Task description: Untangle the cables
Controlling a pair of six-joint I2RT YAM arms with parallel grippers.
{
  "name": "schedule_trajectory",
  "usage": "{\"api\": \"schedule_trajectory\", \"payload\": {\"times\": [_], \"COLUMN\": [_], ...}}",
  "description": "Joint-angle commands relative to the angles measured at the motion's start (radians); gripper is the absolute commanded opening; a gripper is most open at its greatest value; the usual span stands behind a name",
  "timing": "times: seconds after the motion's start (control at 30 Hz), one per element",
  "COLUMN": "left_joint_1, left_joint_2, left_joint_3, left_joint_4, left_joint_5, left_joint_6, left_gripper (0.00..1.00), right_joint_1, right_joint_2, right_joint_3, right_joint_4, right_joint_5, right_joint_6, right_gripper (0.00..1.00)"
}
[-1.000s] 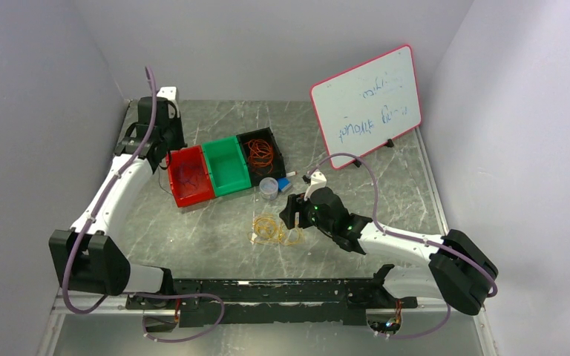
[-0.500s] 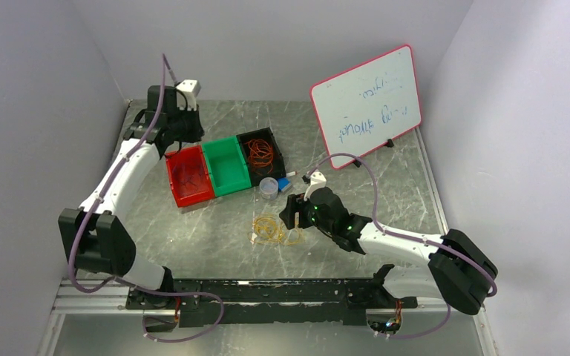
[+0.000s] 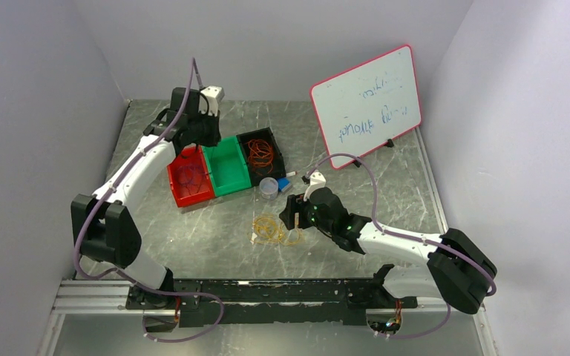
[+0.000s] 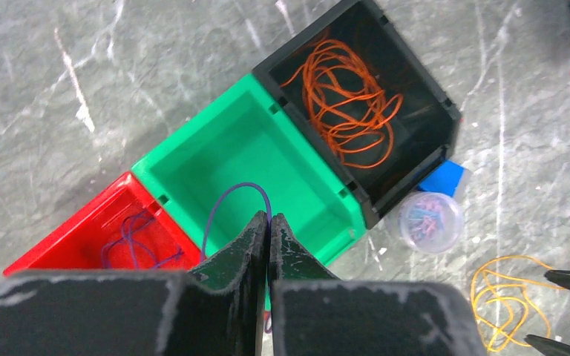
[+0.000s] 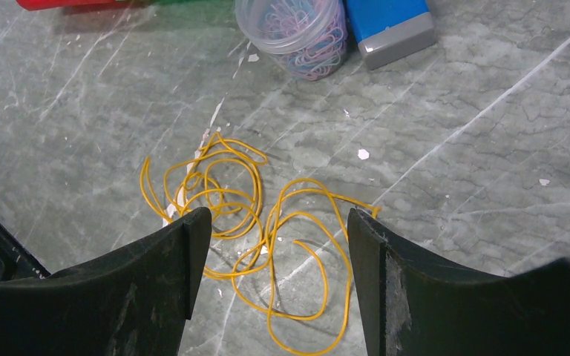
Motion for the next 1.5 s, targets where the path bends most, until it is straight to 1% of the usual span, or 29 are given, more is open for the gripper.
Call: {"api": "schedule_trajectory", "payload": {"times": [0.0, 0.17, 0.3, 0.6, 0.67, 0.83, 1.1, 1.33, 1.47], "left_joint_1": [0.049, 0.096, 0.129, 0.158, 0.158, 0.158, 0.158, 0.159, 0.160], "left_joint_2": [-0.011, -0.052, -0.077, -0.031, -0.020, 0.026, 0.110, 0.218, 0.251], "left_joint_3": [-0.047, -0.113, -0.165, -0.184, -0.184, -0.186, -0.224, -0.174, -0.151], "left_joint_4": [0.007, 0.012, 0.013, -0.018, -0.011, 0.003, 0.039, -0.008, -0.018], "left_joint_5": [-0.036, -0.099, -0.182, -0.289, -0.285, -0.223, -0.152, -0.165, -0.168], "left_joint_6": [0.007, -0.010, -0.034, -0.066, -0.066, -0.071, -0.102, -0.085, -0.080], "left_gripper": [0.07, 0.07, 0.07, 0.07, 0.07, 0.07, 0.07, 0.07, 0.09], "right_joint_1": [0.000, -0.001, -0.001, -0.001, -0.001, -0.001, 0.000, -0.001, -0.001], "right_joint_2": [-0.006, 0.005, 0.013, 0.020, 0.018, 0.018, 0.021, 0.026, 0.019], "right_joint_3": [0.003, 0.003, 0.008, 0.013, 0.013, 0.014, 0.007, 0.003, -0.005], "right_joint_4": [0.013, 0.024, 0.026, 0.028, 0.027, 0.025, 0.042, 0.053, 0.053], "right_joint_5": [0.012, 0.003, -0.004, -0.009, -0.010, -0.009, -0.018, -0.017, -0.013], "right_joint_6": [-0.013, -0.009, -0.014, -0.015, -0.015, -0.017, -0.012, -0.023, -0.026], "right_gripper": [0.71, 0.71, 0.71, 0.71, 0.71, 0.71, 0.71, 0.71, 0.71]}}
